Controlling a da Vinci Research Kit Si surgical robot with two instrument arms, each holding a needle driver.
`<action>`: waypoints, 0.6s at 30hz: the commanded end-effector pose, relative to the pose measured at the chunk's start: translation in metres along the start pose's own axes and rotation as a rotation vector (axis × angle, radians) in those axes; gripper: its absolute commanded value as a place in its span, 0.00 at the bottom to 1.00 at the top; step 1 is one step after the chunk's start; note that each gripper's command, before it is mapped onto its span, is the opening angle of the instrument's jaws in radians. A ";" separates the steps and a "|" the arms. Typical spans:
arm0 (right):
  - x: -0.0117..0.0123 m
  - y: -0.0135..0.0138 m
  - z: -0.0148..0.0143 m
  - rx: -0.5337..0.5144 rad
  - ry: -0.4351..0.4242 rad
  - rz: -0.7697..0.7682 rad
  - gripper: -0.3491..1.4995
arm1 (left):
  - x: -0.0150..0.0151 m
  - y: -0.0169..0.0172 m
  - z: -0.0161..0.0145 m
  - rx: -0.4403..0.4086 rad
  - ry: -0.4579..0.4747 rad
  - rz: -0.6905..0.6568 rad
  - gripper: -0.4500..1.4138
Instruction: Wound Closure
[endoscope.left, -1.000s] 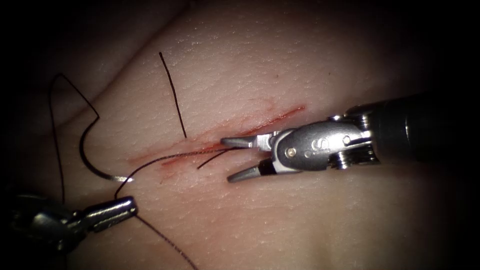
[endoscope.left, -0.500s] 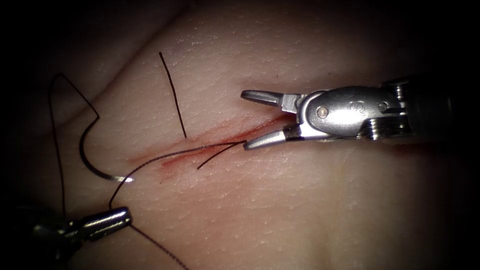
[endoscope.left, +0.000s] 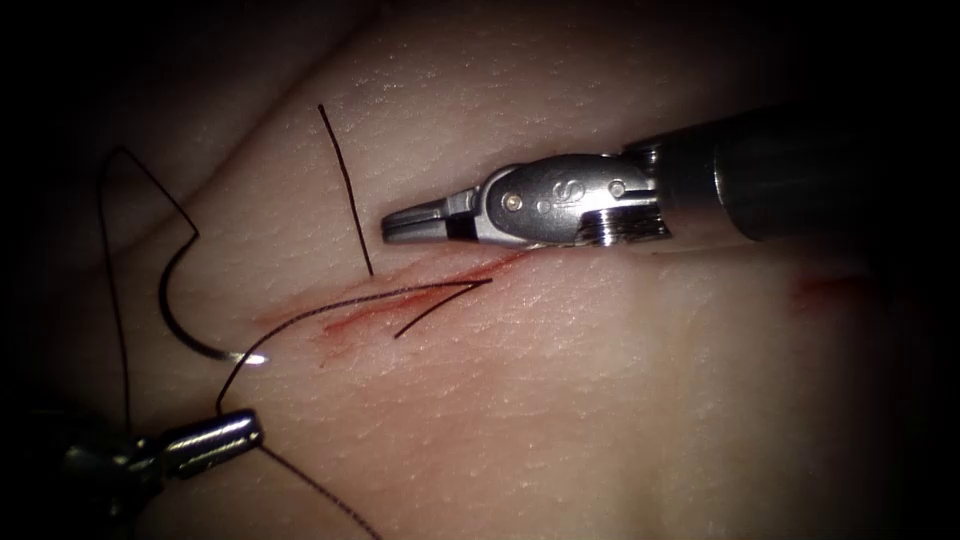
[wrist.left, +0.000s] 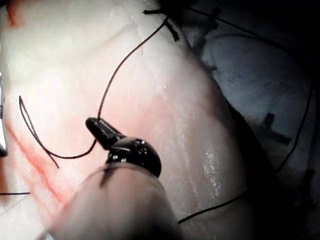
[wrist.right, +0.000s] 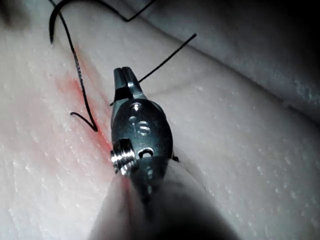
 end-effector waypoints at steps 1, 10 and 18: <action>-0.0007 -0.0006 0.0011 0.006 0.006 0.001 0.00 | 0.0000 0.0008 0.0004 -0.003 0.004 -0.003 0.00; 0.0000 -0.0032 0.0021 0.050 0.041 -0.001 0.00 | -0.0009 -0.0022 0.0011 -0.010 0.012 -0.026 0.00; 0.0011 -0.0035 0.0021 0.071 0.070 -0.003 0.00 | -0.0030 -0.0014 0.0044 -0.013 0.006 -0.013 0.00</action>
